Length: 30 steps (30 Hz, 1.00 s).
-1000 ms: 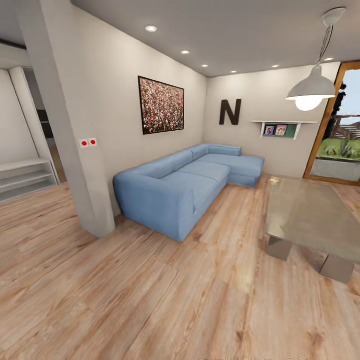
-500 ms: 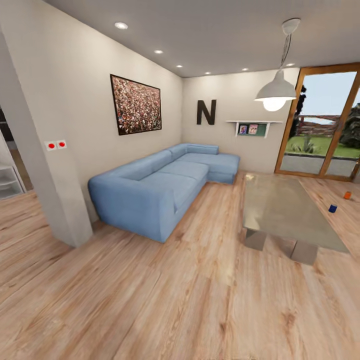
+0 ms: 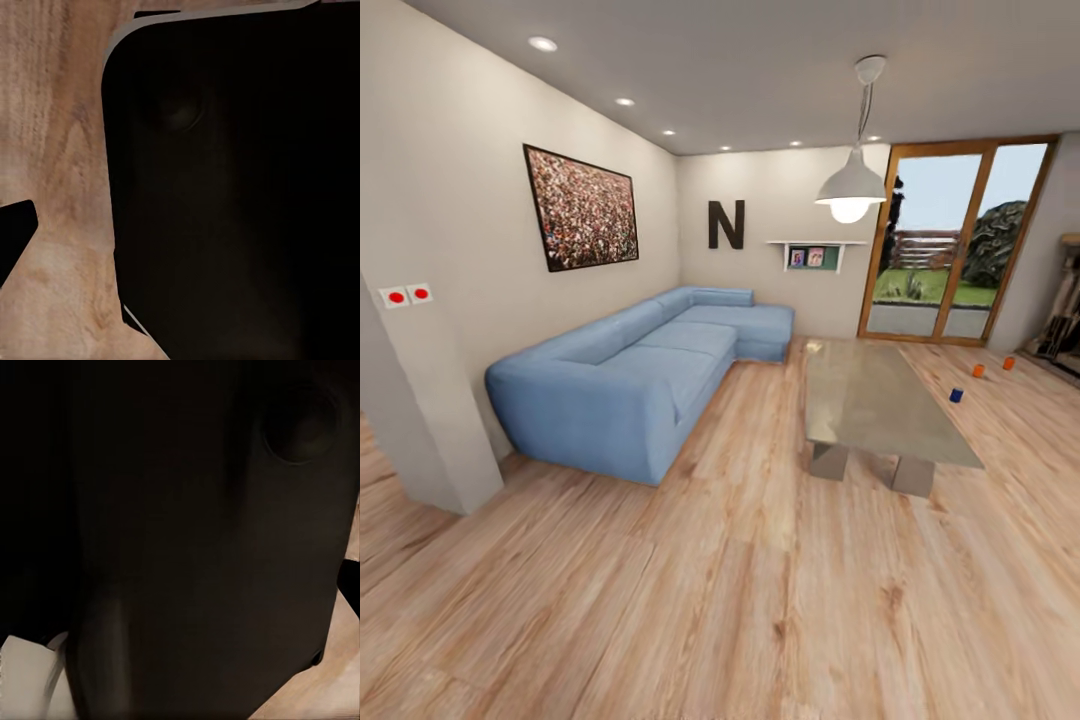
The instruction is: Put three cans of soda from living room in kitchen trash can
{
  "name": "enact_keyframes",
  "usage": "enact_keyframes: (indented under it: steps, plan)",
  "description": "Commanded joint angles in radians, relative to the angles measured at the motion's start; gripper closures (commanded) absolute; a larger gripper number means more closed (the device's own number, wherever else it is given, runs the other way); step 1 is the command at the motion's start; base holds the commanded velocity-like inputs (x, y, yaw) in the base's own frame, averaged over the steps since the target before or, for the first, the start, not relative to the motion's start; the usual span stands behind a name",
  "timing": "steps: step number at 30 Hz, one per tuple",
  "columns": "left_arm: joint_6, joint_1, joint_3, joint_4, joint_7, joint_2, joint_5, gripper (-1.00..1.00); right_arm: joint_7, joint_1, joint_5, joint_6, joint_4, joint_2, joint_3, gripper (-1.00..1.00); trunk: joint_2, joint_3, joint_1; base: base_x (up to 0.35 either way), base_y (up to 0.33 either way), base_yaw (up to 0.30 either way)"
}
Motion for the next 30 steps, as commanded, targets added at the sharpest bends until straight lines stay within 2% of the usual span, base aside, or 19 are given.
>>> enact_keyframes:
  steps: [1, 12, 30]
  plan:
    - [0.000, 0.000, 0.000, 0.000, -0.001, 0.000, 0.000, -1.00, 0.000, 0.000, 0.000, 0.000, 0.000, 0.000, 0.000, -1.00, 0.000, 0.000, 0.000, -0.159, 0.184, -0.286]
    - [-0.001, 0.000, 0.000, 0.000, -0.012, 0.000, 0.000, -1.00, 0.000, 0.000, 0.000, 0.000, 0.001, -0.002, -0.001, -1.00, 0.000, 0.000, 0.000, -0.148, 0.171, -0.286]
    - [-0.003, 0.000, 0.000, 0.000, -0.010, -0.001, 0.000, -1.00, -0.002, 0.000, 0.002, 0.001, 0.000, 0.001, 0.000, -1.00, 0.000, 0.007, 0.000, -0.016, 0.018, -0.286]
